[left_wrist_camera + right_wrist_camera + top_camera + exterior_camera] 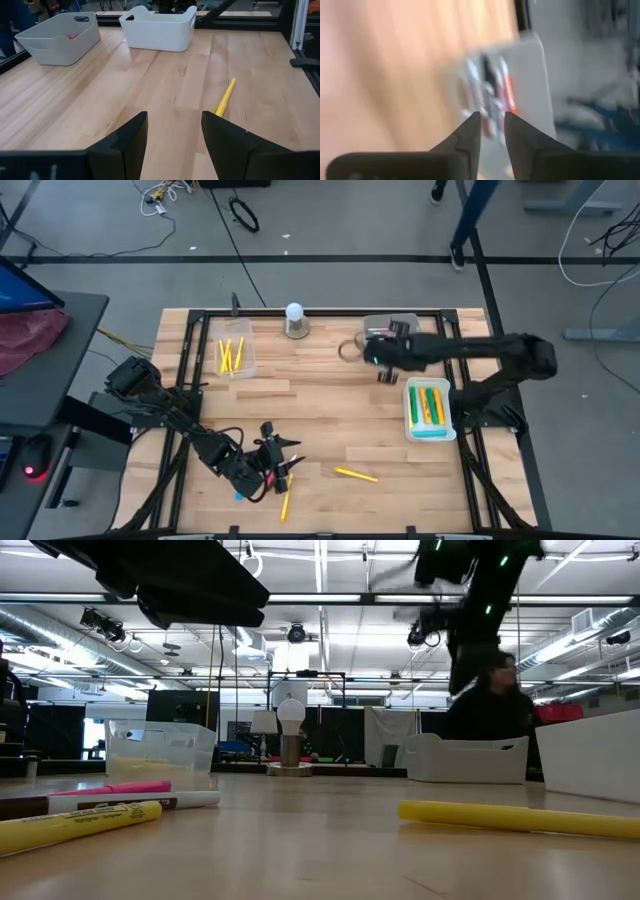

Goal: Pick & Place Markers
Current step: Put the yellow pen into the transparent bin

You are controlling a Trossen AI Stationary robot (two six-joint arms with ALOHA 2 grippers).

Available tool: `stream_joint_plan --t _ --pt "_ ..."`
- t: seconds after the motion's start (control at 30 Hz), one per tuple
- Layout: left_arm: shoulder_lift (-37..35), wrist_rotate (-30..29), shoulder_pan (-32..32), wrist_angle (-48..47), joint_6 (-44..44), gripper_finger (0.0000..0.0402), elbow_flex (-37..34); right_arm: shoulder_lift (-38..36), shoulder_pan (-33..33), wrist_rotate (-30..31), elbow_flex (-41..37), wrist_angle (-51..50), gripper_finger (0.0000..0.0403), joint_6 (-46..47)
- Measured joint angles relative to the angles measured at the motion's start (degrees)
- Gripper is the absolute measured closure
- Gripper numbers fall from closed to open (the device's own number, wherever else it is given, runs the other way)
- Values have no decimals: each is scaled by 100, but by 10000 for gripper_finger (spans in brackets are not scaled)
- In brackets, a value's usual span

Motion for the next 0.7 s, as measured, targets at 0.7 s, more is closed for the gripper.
stream_joint_plan --t 0.7 --pt "0 22 -238 -60 -34 209 0 1239 4550 22 -879 6344 392 1911"
